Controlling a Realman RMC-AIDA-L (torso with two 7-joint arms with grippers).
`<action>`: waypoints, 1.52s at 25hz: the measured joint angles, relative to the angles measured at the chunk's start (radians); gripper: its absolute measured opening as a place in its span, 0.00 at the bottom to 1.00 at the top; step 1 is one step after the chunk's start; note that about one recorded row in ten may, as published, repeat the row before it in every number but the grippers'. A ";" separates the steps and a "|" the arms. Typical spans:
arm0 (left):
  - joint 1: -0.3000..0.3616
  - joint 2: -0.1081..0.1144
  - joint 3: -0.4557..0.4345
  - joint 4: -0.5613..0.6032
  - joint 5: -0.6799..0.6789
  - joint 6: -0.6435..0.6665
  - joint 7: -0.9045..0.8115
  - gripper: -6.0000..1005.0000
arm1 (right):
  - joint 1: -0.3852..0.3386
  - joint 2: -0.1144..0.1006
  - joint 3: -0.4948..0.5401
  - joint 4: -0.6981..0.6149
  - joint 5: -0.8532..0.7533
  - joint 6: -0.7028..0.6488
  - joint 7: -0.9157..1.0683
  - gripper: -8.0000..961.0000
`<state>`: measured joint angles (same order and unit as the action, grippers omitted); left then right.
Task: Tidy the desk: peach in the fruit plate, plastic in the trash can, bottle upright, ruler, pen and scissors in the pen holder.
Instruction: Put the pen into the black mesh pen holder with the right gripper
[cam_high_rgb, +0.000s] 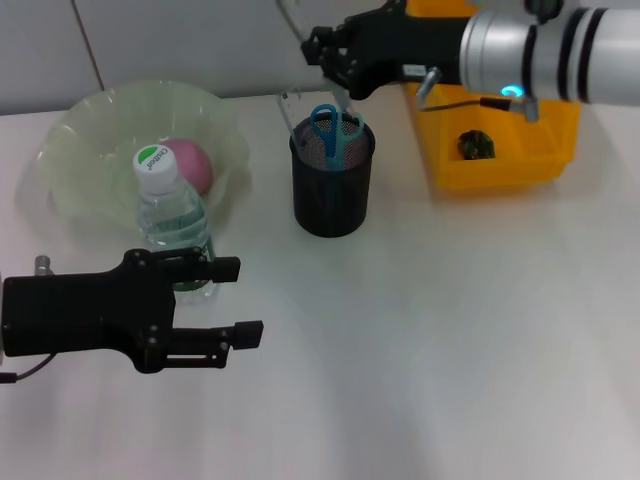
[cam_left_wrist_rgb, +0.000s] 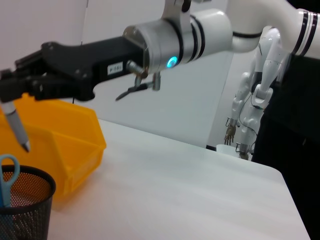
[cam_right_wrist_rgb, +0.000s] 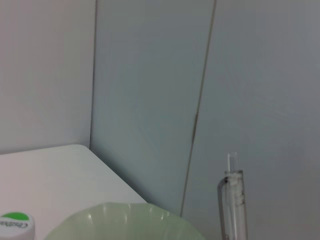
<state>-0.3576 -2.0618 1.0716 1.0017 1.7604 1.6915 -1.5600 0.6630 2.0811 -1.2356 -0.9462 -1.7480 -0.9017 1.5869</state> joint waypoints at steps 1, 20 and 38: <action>0.000 0.000 0.000 0.000 0.000 0.000 0.000 0.80 | 0.002 0.001 -0.014 0.012 0.019 0.011 -0.015 0.13; -0.006 0.002 -0.004 0.002 0.002 0.002 0.001 0.80 | 0.013 0.004 -0.038 0.214 0.194 0.080 -0.172 0.17; -0.002 0.002 -0.005 0.002 0.001 0.000 0.001 0.80 | -0.009 0.003 -0.052 0.256 0.196 0.043 -0.167 0.27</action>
<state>-0.3600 -2.0601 1.0662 1.0032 1.7617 1.6920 -1.5586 0.6537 2.0842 -1.2876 -0.6903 -1.5523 -0.8584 1.4199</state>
